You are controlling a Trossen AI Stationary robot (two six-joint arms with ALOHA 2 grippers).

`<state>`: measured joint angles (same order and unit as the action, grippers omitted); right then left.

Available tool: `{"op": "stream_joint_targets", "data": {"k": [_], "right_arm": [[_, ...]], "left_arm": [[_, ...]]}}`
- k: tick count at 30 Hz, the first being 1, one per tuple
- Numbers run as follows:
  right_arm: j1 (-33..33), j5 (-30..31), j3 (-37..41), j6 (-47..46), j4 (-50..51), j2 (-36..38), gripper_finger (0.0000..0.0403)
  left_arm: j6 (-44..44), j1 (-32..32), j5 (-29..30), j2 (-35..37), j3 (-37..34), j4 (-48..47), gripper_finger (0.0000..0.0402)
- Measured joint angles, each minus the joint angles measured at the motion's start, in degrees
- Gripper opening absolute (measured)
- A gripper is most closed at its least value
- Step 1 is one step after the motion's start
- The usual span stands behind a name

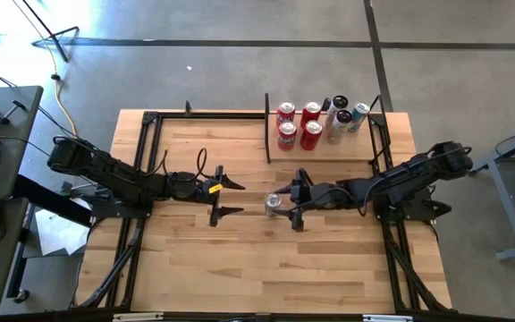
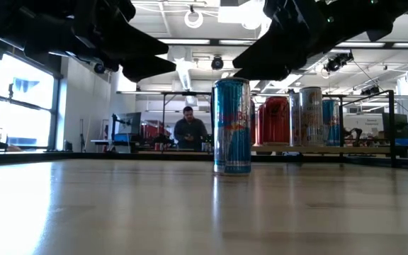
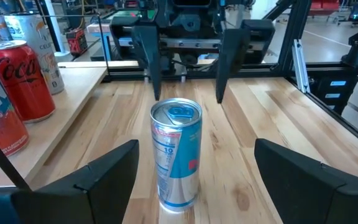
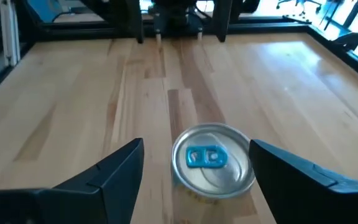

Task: Place canned beverage on shelf
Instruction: Put the blue soda can on the shelf aligned with the blue soda can

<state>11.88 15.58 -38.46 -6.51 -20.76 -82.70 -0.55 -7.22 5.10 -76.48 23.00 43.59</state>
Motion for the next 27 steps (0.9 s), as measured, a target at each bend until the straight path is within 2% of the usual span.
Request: {"op": "stream_joint_targets", "data": {"k": [6, 27], "right_arm": [[-0.5, 2.3, 0.0, 0.9, -0.6, 0.1, 0.0278], [-1.4, 2.2, 0.0, 1.1, -2.2, -3.3, 0.0277]], "left_arm": [[-1.8, -0.1, -2.8, 0.0, 0.0, 0.0, 0.0310], [-1.4, -0.1, -2.8, 0.0, 0.0, 0.0, 0.0310]]}}
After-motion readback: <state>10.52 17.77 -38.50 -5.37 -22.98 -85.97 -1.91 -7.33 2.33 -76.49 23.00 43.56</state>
